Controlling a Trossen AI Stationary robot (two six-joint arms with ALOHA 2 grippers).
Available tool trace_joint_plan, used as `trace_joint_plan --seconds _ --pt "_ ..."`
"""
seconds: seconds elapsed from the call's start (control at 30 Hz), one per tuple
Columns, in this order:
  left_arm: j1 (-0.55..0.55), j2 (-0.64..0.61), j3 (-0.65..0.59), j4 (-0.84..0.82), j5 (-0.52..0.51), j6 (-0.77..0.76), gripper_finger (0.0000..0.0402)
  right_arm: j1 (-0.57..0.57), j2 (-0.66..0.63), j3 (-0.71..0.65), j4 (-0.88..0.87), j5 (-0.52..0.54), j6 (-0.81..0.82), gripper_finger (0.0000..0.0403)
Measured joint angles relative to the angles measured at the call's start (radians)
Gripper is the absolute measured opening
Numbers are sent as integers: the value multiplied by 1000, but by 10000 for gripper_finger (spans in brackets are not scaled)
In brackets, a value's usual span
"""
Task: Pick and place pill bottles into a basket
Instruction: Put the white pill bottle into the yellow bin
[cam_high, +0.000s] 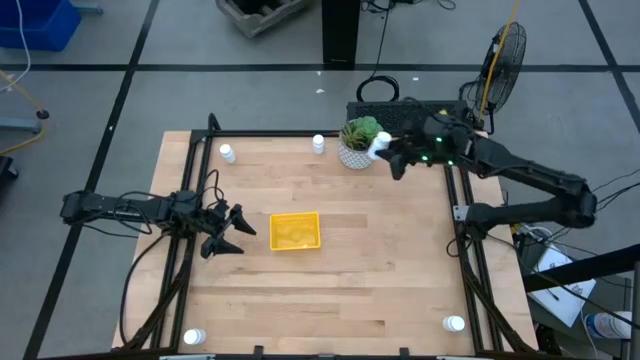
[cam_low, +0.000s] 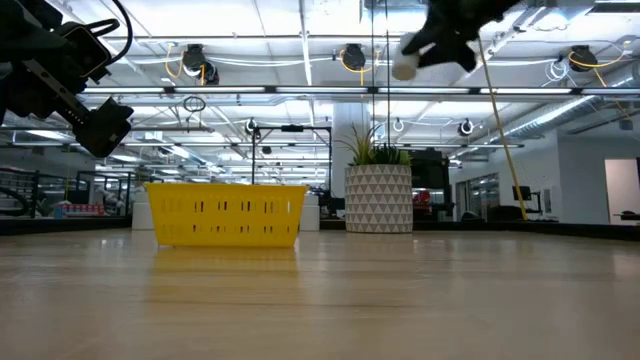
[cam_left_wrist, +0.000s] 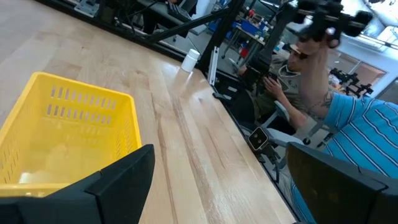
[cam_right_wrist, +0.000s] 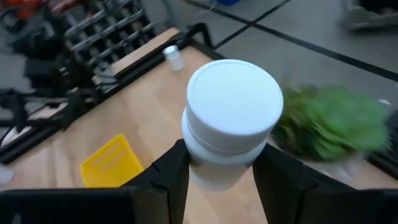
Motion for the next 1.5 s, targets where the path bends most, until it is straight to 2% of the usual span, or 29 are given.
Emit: trace_joint_plan --seconds 0.23,0.4,0.53,0.77,0.93,1.13,1.33,1.5 --pt "0 0 1 31 9 -25 365 102 238 193 -45 0 -85 138" --pt "0 0 65 11 61 18 365 135 328 213 -2 -9 -104 138" --pt "0 0 148 -100 66 62 365 148 372 213 39 -56 -103 138" --pt "0 60 315 -343 -108 194 365 170 385 213 90 -108 -101 136" --pt "0 131 385 -374 -263 209 365 168 378 213 96 -107 -92 136" --pt "0 311 490 -411 -482 248 365 168 379 213 92 -108 -99 136" --pt "0 487 573 -362 -508 279 365 168 379 213 83 -108 -105 136" --pt "13 619 667 -397 -520 286 365 168 379 213 79 -108 -121 136"
